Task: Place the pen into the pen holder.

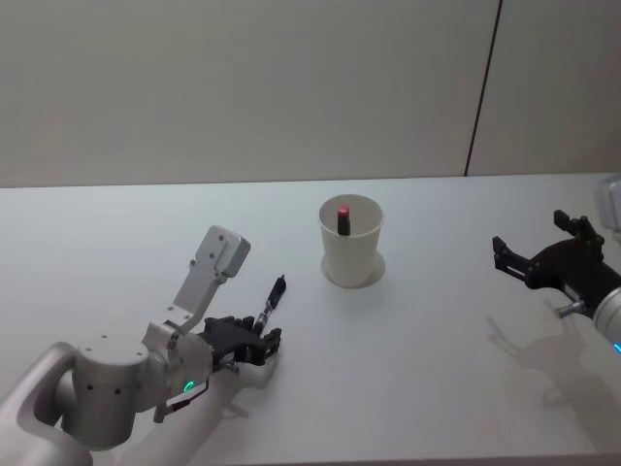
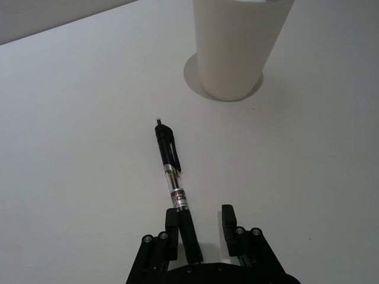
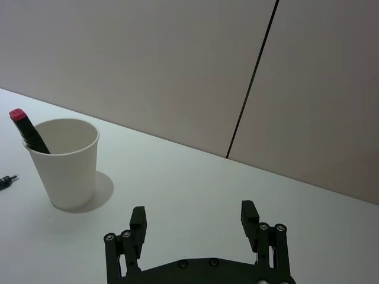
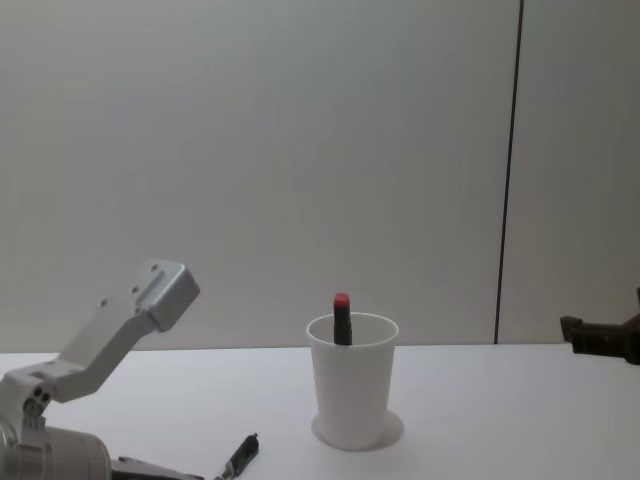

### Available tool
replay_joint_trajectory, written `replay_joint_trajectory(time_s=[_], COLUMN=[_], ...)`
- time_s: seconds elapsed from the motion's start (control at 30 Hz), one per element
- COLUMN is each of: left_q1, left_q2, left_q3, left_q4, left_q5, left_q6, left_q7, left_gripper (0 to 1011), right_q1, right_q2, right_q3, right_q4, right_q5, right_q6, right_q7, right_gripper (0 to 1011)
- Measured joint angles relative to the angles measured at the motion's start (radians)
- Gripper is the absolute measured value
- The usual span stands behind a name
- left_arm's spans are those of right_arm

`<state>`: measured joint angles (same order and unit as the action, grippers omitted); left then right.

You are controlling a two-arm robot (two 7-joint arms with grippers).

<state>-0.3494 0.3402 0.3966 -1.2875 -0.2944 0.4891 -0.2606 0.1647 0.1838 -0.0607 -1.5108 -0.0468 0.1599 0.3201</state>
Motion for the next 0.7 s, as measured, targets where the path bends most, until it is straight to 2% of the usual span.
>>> replay_joint_trajectory(time_s=[0.13, 0.23, 0.27, 0.3, 0.43, 0.7], left_q1=[0.000, 0.000, 0.000, -0.001, -0.002, -0.003], left_q2=[-0.003, -0.005, -0.005, -0.006, -0.010, -0.016], left_q3=[0.000, 0.001, 0.001, 0.001, 0.002, 0.004], left_q4=[0.005, 0.010, 0.010, 0.012, 0.019, 0.028], left_q5=[-0.004, -0.006, -0.006, -0.007, -0.012, -0.018], left_q6=[0.001, 0.001, 0.001, 0.001, 0.001, -0.003], left_q7=[0.003, 0.005, 0.005, 0.006, 0.008, 0.014], left_gripper=[378, 296, 296, 217, 122, 100], right_q1=[0.000, 0.000, 0.000, 0.000, 0.000, 0.000], right_q2=[0.000, 0.000, 0.000, 0.000, 0.000, 0.000], right_q3=[0.000, 0.000, 0.000, 0.000, 0.000, 0.000], right_q4=[0.000, 0.000, 0.000, 0.000, 0.000, 0.000], right_q5=[0.000, 0.000, 0.000, 0.000, 0.000, 0.000], right_q6=[0.000, 0.000, 0.000, 0.000, 0.000, 0.000], right_q7=[0.000, 0.000, 0.000, 0.000, 0.000, 0.000], right_gripper=[1001, 1001, 1001, 1001, 1001, 1001])
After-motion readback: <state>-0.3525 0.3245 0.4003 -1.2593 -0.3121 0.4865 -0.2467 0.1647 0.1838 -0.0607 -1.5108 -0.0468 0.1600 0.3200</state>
